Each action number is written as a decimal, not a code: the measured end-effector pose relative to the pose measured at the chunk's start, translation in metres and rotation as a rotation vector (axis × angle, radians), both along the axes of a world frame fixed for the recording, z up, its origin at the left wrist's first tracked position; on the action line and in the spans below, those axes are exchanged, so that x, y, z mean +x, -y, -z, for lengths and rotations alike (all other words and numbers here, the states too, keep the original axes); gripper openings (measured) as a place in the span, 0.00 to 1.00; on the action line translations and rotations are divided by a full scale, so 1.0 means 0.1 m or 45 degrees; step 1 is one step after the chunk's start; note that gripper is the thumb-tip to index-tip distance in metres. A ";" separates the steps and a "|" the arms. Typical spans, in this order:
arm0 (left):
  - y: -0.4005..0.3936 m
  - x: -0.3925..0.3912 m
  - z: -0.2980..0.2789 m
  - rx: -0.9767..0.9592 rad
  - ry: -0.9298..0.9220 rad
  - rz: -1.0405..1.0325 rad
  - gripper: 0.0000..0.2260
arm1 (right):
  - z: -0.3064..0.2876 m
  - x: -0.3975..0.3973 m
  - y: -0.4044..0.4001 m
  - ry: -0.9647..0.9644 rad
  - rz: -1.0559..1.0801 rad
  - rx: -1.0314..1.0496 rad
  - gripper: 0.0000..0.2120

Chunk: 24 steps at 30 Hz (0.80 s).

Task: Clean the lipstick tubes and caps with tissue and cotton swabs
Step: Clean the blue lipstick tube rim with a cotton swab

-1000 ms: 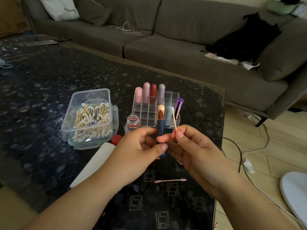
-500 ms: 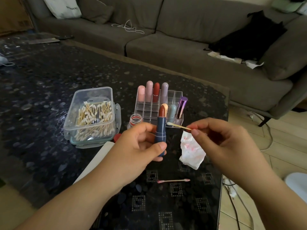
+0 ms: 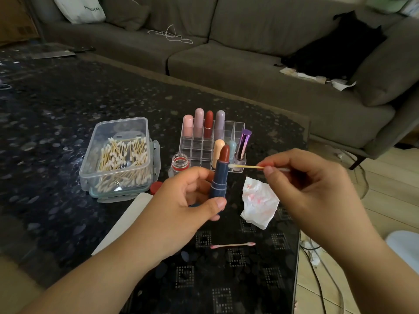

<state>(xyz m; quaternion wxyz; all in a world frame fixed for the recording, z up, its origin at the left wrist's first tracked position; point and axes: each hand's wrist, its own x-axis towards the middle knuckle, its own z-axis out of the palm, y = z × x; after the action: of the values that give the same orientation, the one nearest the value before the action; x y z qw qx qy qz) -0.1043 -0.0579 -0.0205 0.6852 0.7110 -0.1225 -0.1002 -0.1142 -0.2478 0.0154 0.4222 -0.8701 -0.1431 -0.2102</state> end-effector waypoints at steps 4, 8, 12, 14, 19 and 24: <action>0.00 -0.01 -0.01 0.018 0.011 0.006 0.12 | -0.01 0.00 0.01 -0.037 -0.023 0.077 0.11; 0.02 -0.01 -0.01 0.025 0.012 0.006 0.12 | -0.01 0.00 0.02 -0.010 -0.037 0.039 0.09; 0.02 -0.02 -0.02 0.023 0.012 0.013 0.12 | 0.00 0.00 0.02 0.003 -0.035 0.047 0.06; 0.02 -0.03 -0.03 0.014 0.008 0.015 0.12 | 0.00 0.01 0.01 0.006 -0.028 0.044 0.06; 0.02 -0.04 -0.05 0.003 -0.011 0.024 0.12 | 0.00 0.02 0.03 -0.015 -0.027 0.092 0.06; 0.02 -0.05 -0.05 0.004 -0.009 0.024 0.12 | 0.01 0.03 0.02 -0.009 -0.043 0.078 0.06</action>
<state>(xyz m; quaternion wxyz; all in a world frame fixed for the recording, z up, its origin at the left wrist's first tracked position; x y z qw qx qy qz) -0.1091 -0.0599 -0.0158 0.6835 0.7104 -0.1267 -0.1096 -0.1115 -0.2502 0.0149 0.4527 -0.8550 -0.1496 -0.2042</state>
